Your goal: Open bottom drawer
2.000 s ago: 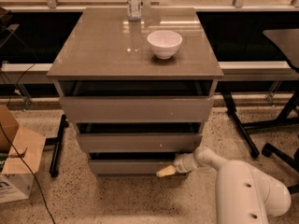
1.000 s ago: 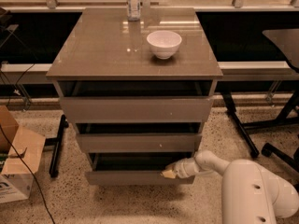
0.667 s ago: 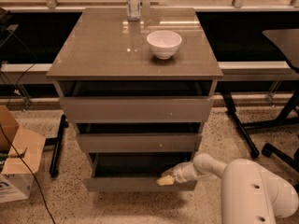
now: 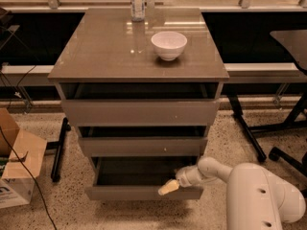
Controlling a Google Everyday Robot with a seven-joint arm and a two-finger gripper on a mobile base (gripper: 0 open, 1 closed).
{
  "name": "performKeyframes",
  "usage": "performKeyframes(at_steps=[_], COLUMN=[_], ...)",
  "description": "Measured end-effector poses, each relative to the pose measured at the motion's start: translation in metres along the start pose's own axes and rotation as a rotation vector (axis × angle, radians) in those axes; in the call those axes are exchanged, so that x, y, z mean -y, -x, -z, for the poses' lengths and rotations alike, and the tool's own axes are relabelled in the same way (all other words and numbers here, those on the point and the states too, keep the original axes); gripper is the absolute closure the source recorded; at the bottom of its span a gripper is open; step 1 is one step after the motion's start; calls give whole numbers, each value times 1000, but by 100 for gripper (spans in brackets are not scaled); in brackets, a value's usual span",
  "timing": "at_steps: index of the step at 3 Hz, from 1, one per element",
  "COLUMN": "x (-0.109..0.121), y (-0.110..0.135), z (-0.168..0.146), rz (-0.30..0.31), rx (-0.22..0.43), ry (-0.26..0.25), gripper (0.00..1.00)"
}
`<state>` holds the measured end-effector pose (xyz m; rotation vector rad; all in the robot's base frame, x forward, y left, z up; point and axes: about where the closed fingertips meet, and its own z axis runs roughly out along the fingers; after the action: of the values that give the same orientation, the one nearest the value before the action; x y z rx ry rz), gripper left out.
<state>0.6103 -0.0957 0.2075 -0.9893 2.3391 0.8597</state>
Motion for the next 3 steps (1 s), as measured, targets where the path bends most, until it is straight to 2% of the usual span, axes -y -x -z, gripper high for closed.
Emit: performKeyframes(at_steps=[1,2,3], x=[-3,-10,-24], y=[-7,-27,-57], z=[-6,-7,-9], rz=[-1,-32,-64], rx=[-53,-162,-318], ry=[-12,-14,28], gripper=[0,0,16])
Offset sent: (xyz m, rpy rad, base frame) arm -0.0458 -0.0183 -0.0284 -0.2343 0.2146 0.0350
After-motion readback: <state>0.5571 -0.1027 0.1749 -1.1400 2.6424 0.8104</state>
